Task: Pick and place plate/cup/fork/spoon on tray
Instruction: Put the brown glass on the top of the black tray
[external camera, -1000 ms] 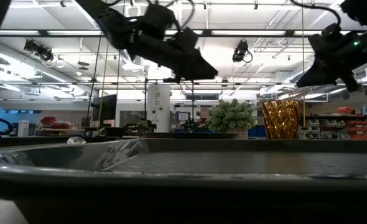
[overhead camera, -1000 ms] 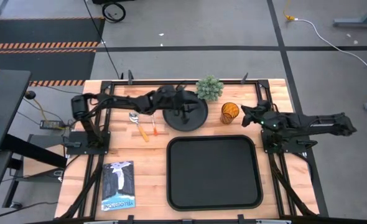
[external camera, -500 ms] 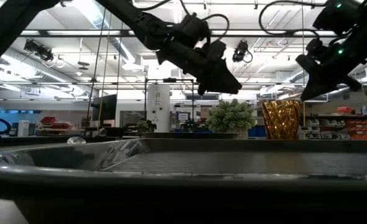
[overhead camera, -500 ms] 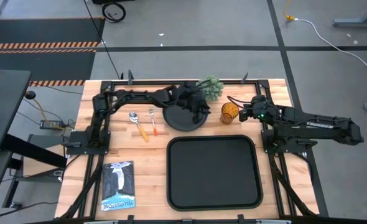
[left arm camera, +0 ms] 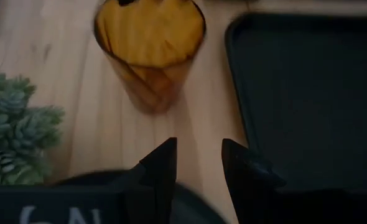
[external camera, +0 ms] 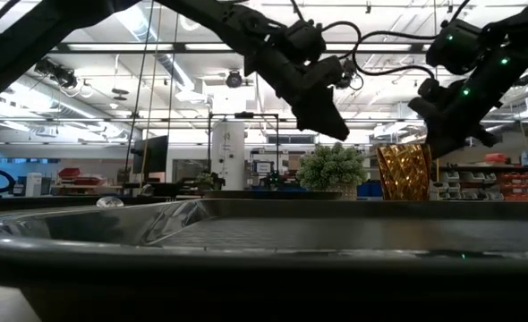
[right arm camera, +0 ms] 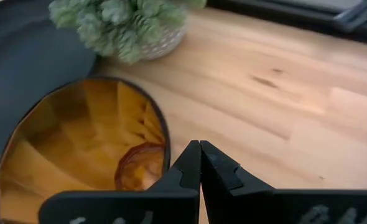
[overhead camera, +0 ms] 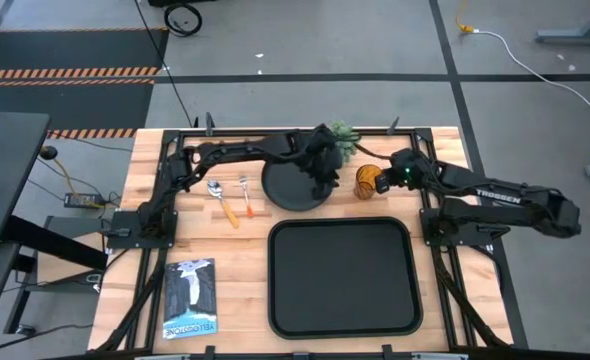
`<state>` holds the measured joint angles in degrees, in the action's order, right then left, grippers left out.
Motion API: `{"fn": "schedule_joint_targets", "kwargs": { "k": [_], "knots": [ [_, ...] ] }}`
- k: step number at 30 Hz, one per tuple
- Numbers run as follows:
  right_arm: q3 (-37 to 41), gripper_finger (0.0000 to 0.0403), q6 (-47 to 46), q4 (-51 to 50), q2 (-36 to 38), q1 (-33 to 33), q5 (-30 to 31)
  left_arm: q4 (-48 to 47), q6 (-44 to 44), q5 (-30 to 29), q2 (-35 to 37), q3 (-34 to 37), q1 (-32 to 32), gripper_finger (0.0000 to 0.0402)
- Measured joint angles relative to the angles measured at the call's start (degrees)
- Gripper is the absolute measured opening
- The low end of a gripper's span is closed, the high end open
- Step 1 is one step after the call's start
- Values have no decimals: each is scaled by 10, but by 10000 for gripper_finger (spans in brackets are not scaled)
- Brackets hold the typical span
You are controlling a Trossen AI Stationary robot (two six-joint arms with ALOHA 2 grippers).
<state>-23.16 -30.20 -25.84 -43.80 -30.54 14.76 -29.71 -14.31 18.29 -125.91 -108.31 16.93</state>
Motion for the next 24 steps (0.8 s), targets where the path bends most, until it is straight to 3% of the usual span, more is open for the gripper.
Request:
{"fn": "schedule_joint_targets", "kwargs": {
  "k": [4, 11, 24],
  "knots": [
    [0, 9, 23, 15, -12, -12, -49, -55, -69, 0, -1, -20, -2, 135],
    [0, 9, 49, 49, -39, -11, -121, -64, -197, -28, -1, -21, -30, 135],
    [0, 9, 58, 135, -97, -10, -217, -50, -248, -142, -1, -21, -89, 135]
  ]
}}
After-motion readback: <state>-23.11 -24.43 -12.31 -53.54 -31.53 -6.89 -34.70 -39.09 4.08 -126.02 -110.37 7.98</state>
